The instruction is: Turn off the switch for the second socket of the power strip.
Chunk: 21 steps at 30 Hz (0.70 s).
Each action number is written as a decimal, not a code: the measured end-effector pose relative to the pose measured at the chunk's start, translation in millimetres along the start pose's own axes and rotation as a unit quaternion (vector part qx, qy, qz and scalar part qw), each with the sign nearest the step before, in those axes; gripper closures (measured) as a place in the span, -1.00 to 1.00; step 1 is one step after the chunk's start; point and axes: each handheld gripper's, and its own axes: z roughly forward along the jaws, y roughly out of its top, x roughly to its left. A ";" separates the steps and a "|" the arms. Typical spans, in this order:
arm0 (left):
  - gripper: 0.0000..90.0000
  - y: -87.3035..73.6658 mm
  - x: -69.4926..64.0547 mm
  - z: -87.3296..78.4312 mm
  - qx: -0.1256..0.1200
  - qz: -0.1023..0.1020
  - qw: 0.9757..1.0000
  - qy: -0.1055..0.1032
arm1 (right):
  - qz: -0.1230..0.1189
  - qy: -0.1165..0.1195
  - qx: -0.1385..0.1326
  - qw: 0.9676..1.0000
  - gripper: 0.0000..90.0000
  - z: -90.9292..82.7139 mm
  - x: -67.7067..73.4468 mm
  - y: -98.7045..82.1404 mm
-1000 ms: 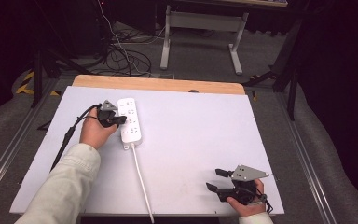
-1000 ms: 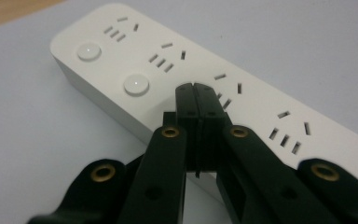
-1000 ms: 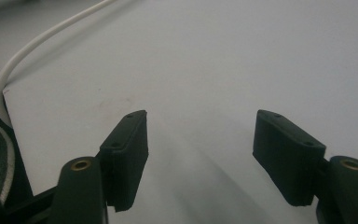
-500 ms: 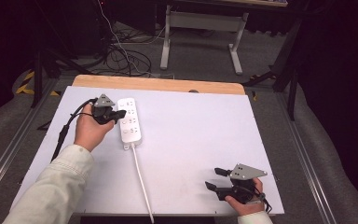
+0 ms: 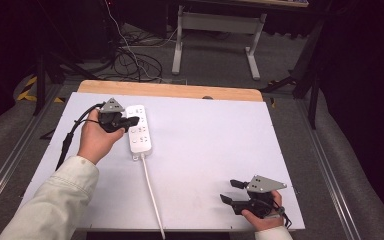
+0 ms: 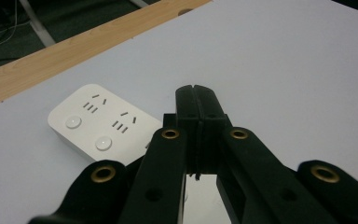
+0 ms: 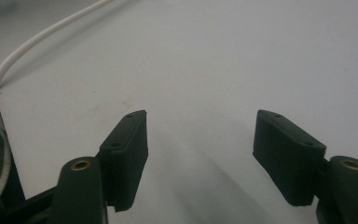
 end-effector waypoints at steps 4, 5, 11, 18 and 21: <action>0.90 0.8 -1.5 -3.2 -0.004 -0.003 1.000 0.000 | -0.002 -0.001 0.000 1.000 -0.20 0.0 0.2 0.2; 0.90 1.3 -2.2 -4.1 -0.007 -0.003 1.000 0.006 | -0.002 -0.001 0.000 1.000 -0.20 0.0 0.2 0.2; 0.27 2.9 -10.0 -17.7 -0.016 0.005 1.000 0.004 | -0.002 -0.002 -0.002 1.000 -0.20 -0.9 0.7 0.4; -0.03 2.4 -22.2 -40.6 -0.041 0.011 0.999 -0.020 | -0.004 -0.004 -0.007 1.000 -0.20 -3.1 0.7 0.8; -0.17 -0.7 -28.7 -50.5 -0.057 0.003 0.998 -0.033 | -0.003 -0.005 -0.009 1.000 -0.20 -3.3 0.3 0.5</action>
